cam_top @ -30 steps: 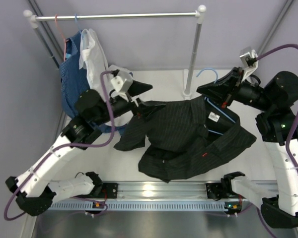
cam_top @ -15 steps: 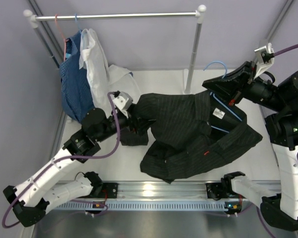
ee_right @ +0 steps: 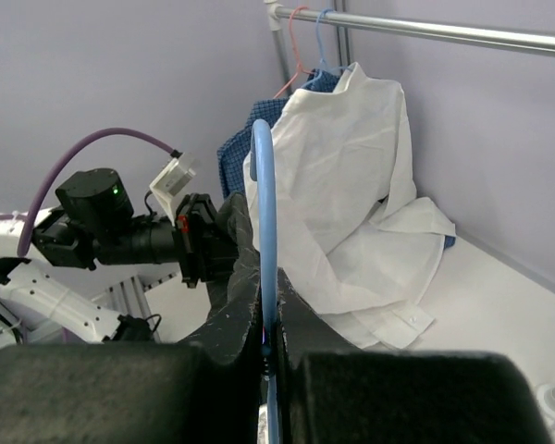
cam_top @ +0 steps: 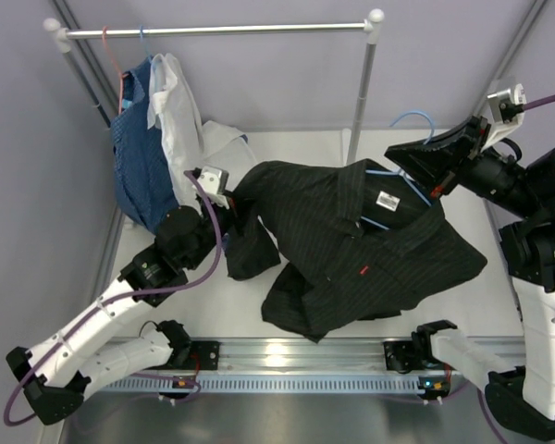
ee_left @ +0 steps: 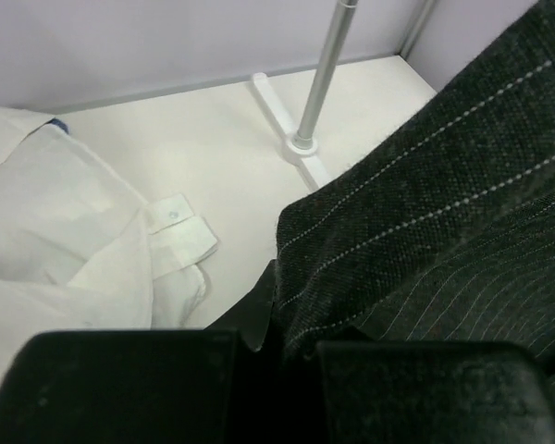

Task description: Place the shirt on the hanger

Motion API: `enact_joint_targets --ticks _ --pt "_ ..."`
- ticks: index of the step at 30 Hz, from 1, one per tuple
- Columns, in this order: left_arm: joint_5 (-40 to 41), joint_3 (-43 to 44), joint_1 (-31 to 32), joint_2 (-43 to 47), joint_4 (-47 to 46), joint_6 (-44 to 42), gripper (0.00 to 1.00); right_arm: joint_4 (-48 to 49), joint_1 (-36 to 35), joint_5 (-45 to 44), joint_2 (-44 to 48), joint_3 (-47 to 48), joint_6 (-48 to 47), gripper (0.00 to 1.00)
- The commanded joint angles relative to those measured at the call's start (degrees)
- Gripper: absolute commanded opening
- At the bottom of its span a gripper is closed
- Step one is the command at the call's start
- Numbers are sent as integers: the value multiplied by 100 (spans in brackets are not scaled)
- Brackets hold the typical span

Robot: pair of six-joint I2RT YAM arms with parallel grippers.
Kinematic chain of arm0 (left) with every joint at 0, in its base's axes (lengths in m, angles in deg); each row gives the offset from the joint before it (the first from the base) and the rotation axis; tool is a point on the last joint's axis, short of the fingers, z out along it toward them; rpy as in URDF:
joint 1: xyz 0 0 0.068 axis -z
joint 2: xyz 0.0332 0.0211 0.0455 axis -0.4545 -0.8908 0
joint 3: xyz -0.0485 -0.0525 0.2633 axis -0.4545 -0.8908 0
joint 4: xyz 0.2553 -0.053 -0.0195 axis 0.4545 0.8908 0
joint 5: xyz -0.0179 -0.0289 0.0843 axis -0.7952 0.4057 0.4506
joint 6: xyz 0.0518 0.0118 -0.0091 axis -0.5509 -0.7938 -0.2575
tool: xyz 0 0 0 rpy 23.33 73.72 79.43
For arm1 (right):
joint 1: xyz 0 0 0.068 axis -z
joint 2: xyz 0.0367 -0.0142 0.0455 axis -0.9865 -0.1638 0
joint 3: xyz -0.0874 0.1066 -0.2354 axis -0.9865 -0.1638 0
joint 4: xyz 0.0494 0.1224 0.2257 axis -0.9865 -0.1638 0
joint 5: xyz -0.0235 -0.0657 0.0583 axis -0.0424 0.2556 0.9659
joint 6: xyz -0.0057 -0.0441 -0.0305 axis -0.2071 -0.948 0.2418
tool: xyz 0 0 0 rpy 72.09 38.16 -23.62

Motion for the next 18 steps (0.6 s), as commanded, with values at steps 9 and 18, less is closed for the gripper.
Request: enact_joint_targets --ticks 9,18 --pt "49 -123 -23 92 178 435 7 221 175 -156 51 66 124 0" --pt "-657 1754 -32 -295 659 -707 98 275 166 109 112 -215 -59 0"
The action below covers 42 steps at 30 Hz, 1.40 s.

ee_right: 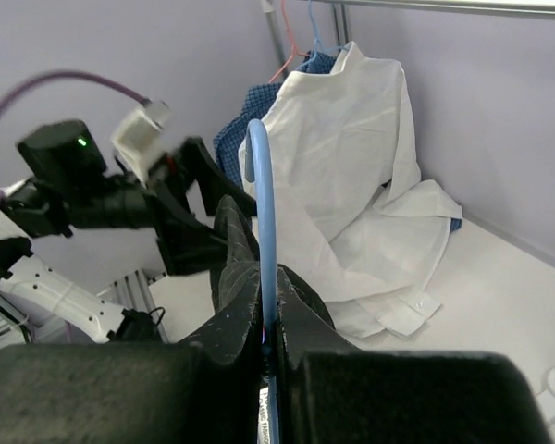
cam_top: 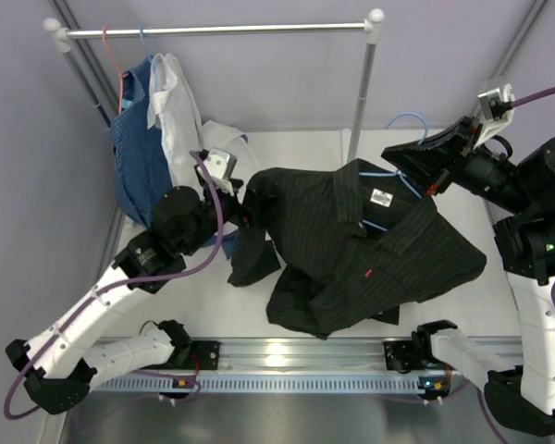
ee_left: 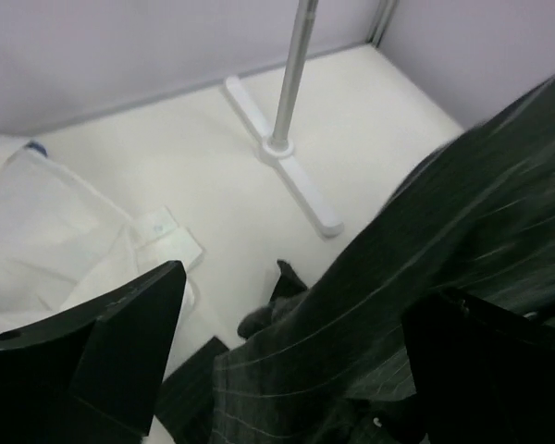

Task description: Place the shirt on the hanger

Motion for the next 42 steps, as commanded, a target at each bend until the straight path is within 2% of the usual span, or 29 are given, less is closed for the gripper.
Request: enact_joint_targets --ticks 1,4,5,7,8,9,11,12,14,15,18,22,25,28,33,37,42 --pt "-331 1194 -17 18 195 -734 98 91 109 -4 141 -38 -252 0" --pt "-857 2108 -25 -140 590 -1244 98 -296 118 -251 158 -117 -560 0" --pt "-1520 2328 -25 -245 661 -1402 98 -323 118 -251 185 -161 -639 0" --pt "-2253 3011 -17 -752 828 -1473 98 -323 110 -120 246 -266 -745 0" --pt "-3048 3259 -25 -991 916 -1517 98 -323 109 116 272 -275 -876 0" --pt "-3491 3488 -25 -1237 987 -1535 98 -323 109 214 273 -276 -955 0" --pt "-4327 4007 -25 -1947 1031 -1396 98 -332 118 433 343 -293 -1157 0" --pt "-5166 4191 -25 -2186 1031 -1307 98 -323 118 469 369 -328 -1219 0" --pt "-5866 4717 -25 -2844 1023 -975 98 -332 109 522 405 -407 -1281 0" --pt "-6513 4877 -25 -3022 1022 -894 98 -332 118 549 413 -503 -1299 0" --pt "-7255 5221 -69 -3462 1022 -700 98 -323 109 619 527 -670 -1422 0" --pt "-7800 5301 -236 -3726 918 -446 98 -306 118 742 633 -776 -1501 0" --pt "-8450 5204 -289 -3972 505 386 95 -297 110 804 659 -829 -1501 0" --pt "-8751 4879 -280 -4069 -49 985 92 -297 109 821 659 -856 -1475 0" --pt "-8752 4765 -201 -4122 -50 1093 89 -297 92 769 686 -952 -1484 0" --pt "-8532 4703 -175 -4175 -67 1294 78 -297 83 690 668 -944 -1510 0" --pt "-7946 4396 -175 -4132 -76 1225 74 -297 66 681 598 -838 -1519 0"
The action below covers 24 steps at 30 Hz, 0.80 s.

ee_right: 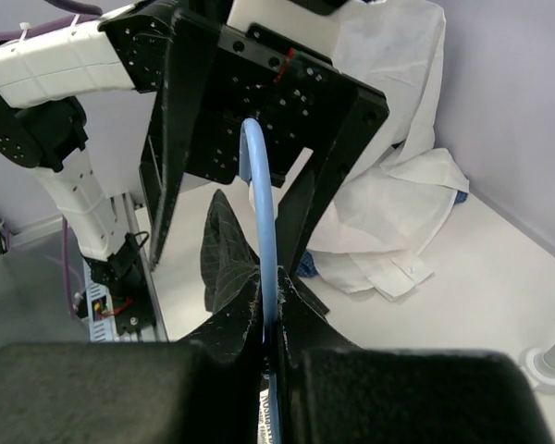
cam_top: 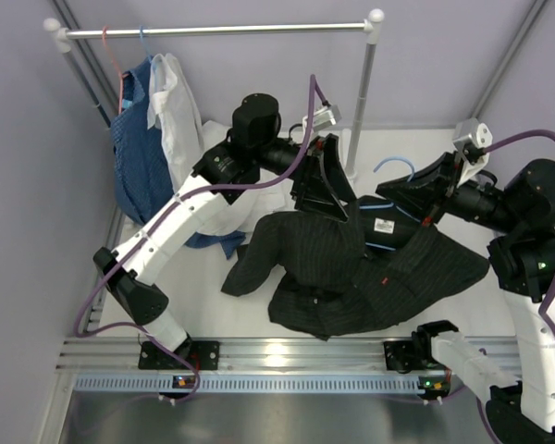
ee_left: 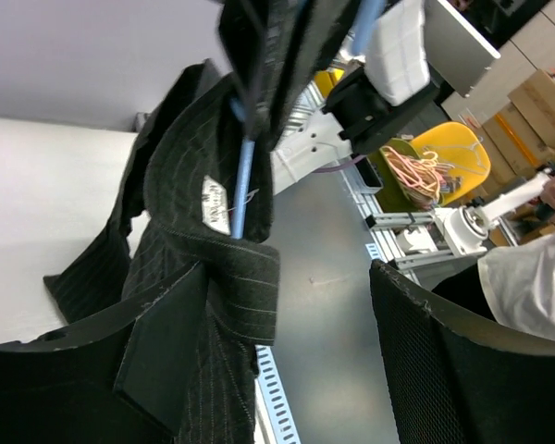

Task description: Place the shirt on the hanger

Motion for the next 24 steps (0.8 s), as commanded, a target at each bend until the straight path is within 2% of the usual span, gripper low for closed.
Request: enact_joint_targets --ticks 1,16,18,19,20,24 --pt "443 -242 24 74 -288 -49 75 175 44 -25 -31 183 -135 0" --pt "1050 -410 217 188 -279 -480 73 219 8 -438 -172 288 -57 0" --pt "1164 -480 261 223 -271 -603 68 281 8 -430 -190 288 23 0" --pt "1243 -515 270 250 -271 -743 61 394 0 -412 -190 288 127 0" --pt "1331 -611 270 294 -271 -840 48 439 8 -342 -190 280 163 0" --pt "1656 -867 288 566 -271 -1349 44 536 8 -254 -199 315 330 0"
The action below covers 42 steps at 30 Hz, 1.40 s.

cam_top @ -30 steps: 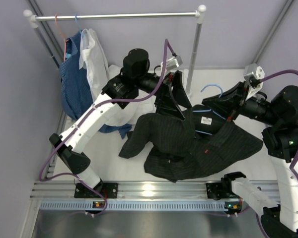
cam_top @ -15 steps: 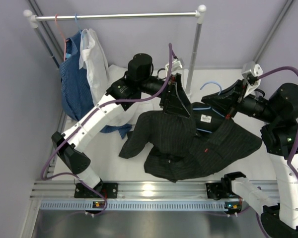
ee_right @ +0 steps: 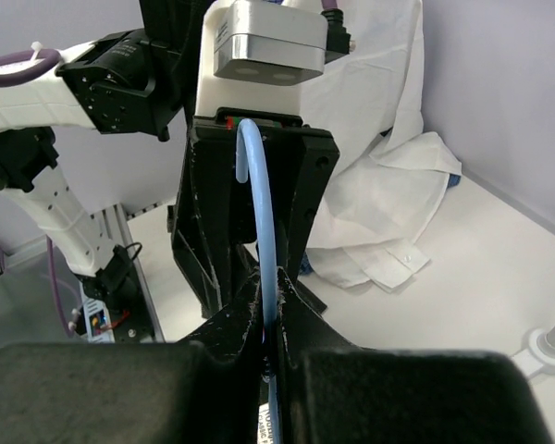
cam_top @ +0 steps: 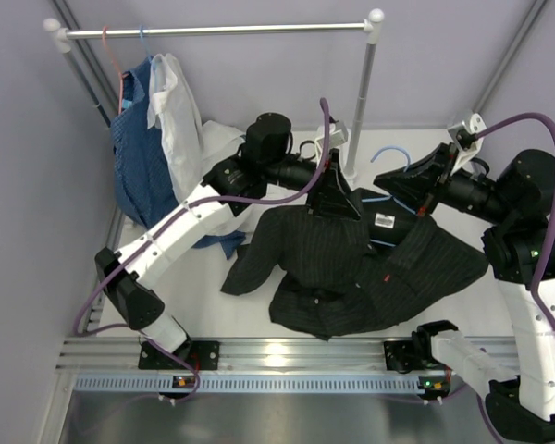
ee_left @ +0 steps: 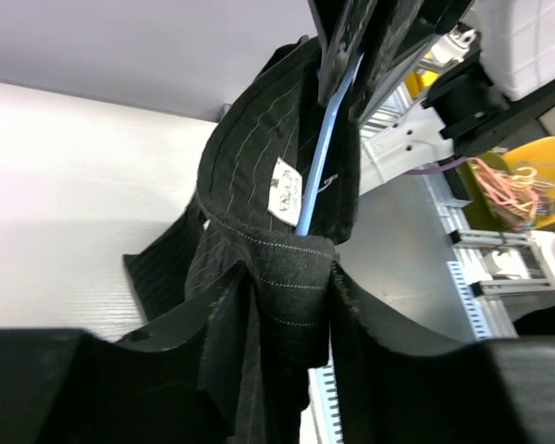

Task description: Place the shirt on the hanger

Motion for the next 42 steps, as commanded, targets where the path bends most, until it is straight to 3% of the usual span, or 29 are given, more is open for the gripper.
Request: enact_joint_targets --ticks 1,2,4,7,11,12,13,16,22,29,37,42 --pt "275 -152 30 472 -240 -607 41 507 13 91 2 304 191 0" --pt "302 -178 30 499 -231 -643 30 533 4 100 20 295 208 0" --pt "372 -231 30 569 -231 -731 23 560 4 100 20 269 243 0" --pt "539 -293 21 648 -240 -827 4 560 13 74 46 190 235 0" --pt "820 -398 21 806 -231 -1012 0 560 4 65 90 102 296 1" --pt "812 -416 21 841 -231 -1134 0 551 13 65 99 93 322 8" --pt "759 -451 21 885 -231 -1196 0 534 4 65 116 67 331 34" --pt "462 -512 -14 1061 -240 -1390 0 175 13 -135 266 66 113 69" --pt "214 -767 -295 1263 -240 -1513 0 -1547 -13 -1367 582 383 -1355 67" --pt "-444 -917 -813 1316 -240 -1513 0 -2225 -58 -621 776 339 -1664 58" --pt "-1191 -969 -990 1290 -249 -1531 0 -2604 -66 -1060 820 119 -2033 57" --pt "-1526 -952 -990 1255 -240 -1461 0 -2666 -66 -191 574 198 -2051 55"
